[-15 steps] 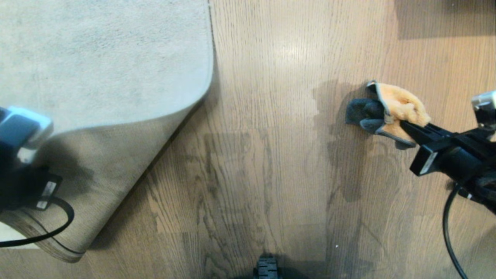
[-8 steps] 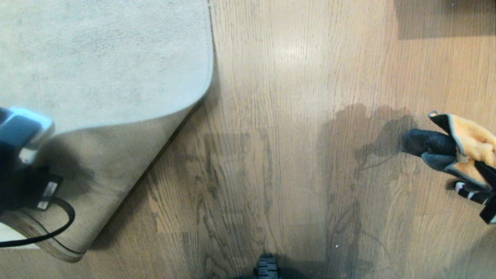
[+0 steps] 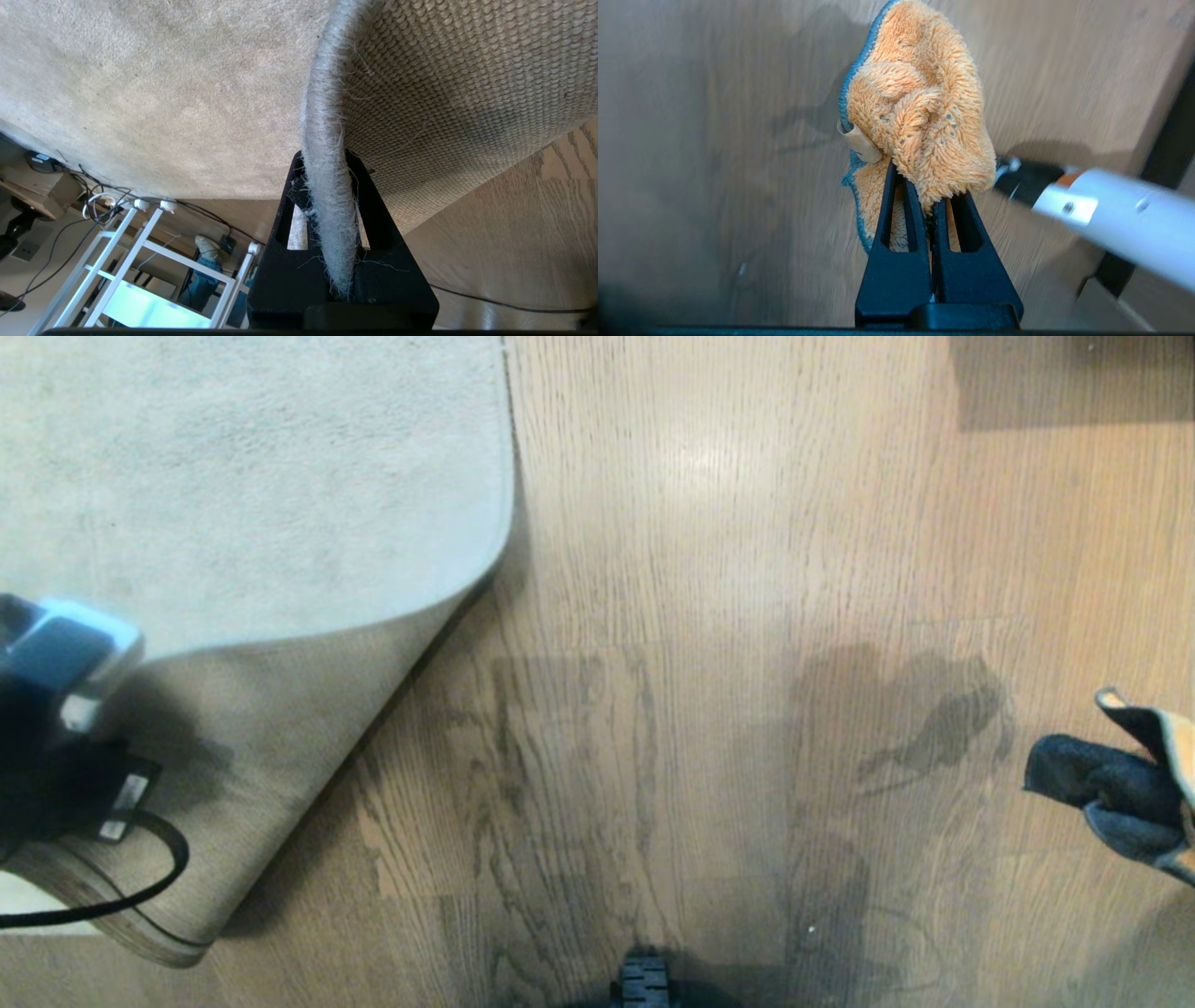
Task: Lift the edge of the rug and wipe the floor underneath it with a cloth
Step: Lay down the carpet
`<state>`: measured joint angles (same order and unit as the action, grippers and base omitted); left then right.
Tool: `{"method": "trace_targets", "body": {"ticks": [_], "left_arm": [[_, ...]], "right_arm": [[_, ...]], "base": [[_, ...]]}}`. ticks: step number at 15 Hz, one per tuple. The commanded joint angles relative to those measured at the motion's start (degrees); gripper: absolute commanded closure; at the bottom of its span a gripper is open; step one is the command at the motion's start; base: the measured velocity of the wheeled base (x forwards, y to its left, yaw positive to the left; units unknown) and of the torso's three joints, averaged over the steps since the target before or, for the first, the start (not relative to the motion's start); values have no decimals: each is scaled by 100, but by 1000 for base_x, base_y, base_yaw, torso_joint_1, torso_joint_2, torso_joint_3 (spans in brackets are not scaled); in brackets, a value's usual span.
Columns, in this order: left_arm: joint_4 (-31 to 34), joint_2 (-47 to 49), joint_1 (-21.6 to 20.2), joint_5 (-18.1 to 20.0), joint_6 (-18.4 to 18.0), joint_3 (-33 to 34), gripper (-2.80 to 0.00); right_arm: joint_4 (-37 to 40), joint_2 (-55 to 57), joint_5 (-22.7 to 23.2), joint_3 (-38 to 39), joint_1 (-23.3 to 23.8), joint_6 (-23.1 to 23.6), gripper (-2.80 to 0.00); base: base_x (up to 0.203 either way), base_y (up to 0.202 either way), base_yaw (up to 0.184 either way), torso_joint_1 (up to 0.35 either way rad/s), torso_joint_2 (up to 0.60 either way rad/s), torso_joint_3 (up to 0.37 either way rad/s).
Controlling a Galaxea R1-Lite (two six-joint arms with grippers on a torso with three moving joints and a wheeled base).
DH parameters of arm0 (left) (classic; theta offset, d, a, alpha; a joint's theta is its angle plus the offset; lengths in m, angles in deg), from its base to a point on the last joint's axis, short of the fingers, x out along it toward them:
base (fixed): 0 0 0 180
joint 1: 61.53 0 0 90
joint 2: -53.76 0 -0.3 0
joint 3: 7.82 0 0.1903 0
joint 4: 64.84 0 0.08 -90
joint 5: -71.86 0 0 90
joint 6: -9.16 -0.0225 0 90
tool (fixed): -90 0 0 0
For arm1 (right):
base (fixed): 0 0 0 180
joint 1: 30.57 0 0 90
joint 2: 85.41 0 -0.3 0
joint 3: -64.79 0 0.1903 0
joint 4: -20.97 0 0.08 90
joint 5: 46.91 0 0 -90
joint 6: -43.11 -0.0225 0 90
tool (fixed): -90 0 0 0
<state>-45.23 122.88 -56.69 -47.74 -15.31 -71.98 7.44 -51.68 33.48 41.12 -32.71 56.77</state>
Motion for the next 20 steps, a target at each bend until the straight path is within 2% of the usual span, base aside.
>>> {"method": "trace_targets", "body": {"ticks": [1, 8, 11, 15, 18, 20], "left_arm": [[-2, 27, -1, -20, -14, 1, 0], [5, 31, -1, -11, -13, 10, 0], [-2, 58, -1, -11, -5, 1, 0], [-2, 58, 1, -2, -5, 1, 0], [-2, 58, 8, -2, -5, -17, 0], [-11, 49, 8, -2, -5, -8, 0]], "right_arm": [[1021, -992, 218, 27, -12, 20, 0], [2142, -1812, 497, 30, -14, -11, 0], [3001, -2062, 1288, 30, 35, -273, 0], [3769, -2482, 1167, -2, 138, -403, 0], [3833, -3320, 1161, -10, 198, -453, 0], [3708, -3374, 1163, 30, 215, -575, 0]], "base": [[0, 0, 0, 0, 0, 0], [0, 0, 0, 0, 0, 0], [0, 0, 0, 0, 0, 0], [0, 0, 0, 0, 0, 0], [0, 0, 0, 0, 0, 0], [0, 0, 0, 0, 0, 0]]}}
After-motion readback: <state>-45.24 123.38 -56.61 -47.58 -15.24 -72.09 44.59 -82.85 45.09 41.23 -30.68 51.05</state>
